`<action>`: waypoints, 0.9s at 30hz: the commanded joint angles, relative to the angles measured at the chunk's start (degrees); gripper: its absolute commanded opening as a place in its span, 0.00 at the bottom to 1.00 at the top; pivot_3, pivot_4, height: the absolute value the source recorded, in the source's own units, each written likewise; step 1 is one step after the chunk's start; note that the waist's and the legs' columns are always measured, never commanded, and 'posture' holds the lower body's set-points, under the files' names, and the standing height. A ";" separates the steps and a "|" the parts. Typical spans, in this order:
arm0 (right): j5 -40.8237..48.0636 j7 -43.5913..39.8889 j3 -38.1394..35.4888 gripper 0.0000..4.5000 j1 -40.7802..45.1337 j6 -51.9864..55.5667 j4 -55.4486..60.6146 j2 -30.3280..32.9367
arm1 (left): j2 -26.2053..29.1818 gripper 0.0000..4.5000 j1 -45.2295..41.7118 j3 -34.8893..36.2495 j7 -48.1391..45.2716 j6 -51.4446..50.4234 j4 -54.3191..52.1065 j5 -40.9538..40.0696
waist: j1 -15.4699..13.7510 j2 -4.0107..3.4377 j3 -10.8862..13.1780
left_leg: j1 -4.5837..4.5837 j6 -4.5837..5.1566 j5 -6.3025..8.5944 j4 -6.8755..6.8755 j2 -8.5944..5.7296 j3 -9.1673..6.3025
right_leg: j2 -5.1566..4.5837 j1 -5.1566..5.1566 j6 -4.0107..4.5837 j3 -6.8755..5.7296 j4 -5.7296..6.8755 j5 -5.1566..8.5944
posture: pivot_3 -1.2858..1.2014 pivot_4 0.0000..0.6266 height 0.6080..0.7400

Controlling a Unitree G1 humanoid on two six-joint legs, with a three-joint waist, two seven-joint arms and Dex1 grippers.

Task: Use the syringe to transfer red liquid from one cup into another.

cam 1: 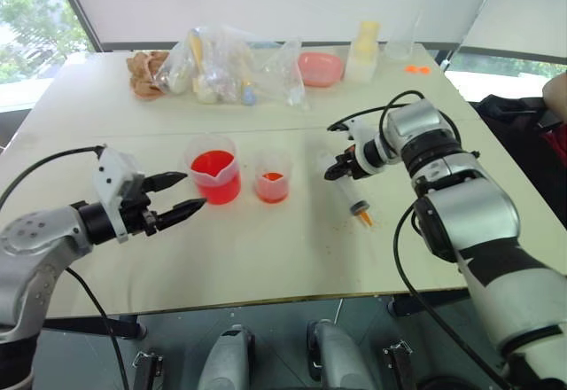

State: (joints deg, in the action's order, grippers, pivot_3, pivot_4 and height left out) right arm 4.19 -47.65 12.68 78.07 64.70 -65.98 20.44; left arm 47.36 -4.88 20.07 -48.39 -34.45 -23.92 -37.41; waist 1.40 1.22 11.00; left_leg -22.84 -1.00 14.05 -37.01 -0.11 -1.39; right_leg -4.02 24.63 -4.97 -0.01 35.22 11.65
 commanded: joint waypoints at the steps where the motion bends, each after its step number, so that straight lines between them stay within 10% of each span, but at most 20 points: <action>1: 3.92 -4.33 -5.19 0.33 4.23 -2.24 7.32 2.57 | 2.14 0.74 -1.23 5.94 -1.16 -1.13 2.26 -3.27 | 0.25 -0.06 0.07 | -0.02 0.00 0.00 0.00 0.00 0.00 | 0.00 0.02 -0.03 0.00 0.00 -0.02 | 0.52 0.24 1.00; 8: 12.04 2.59 -19.38 0.33 10.53 -8.59 29.70 3.87 | 9.97 0.74 -1.92 10.36 -8.20 -2.12 10.42 -3.80 | 1.14 -0.30 0.26 | -0.65 -0.01 -0.01 0.12 0.04 -0.03 | 0.06 0.88 -0.22 -0.02 0.28 -0.11 | 0.52 0.24 1.00; 15: 22.28 13.72 -29.17 0.33 3.55 -20.50 47.63 -12.57 | 14.08 0.74 -7.08 7.00 -11.83 0.49 18.66 0.26 | 1.20 -0.21 0.20 | -0.57 0.05 0.02 0.13 0.33 -0.06 | 0.35 0.79 -0.16 -0.02 0.23 -0.12 | 0.52 0.24 1.00; 27: 22.62 14.30 -17.55 0.33 -12.54 -40.34 52.43 -32.10 | 11.88 0.74 -18.79 11.41 -6.31 -1.27 21.95 -3.38 | 1.12 -0.17 0.19 | -0.62 0.03 0.02 0.11 0.43 -0.14 | 0.34 0.79 -0.15 -0.06 0.21 -0.14 | 0.52 0.24 1.00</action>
State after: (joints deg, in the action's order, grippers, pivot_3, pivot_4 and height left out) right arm 28.66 -31.83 -7.69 66.11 28.24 -15.39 -11.30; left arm 59.16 -22.03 28.18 -56.48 -35.17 -0.05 -38.61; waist 2.52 1.04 11.19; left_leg -23.46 -0.97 14.07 -36.91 0.31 -1.52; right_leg -3.68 25.42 -5.13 -0.06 35.44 11.52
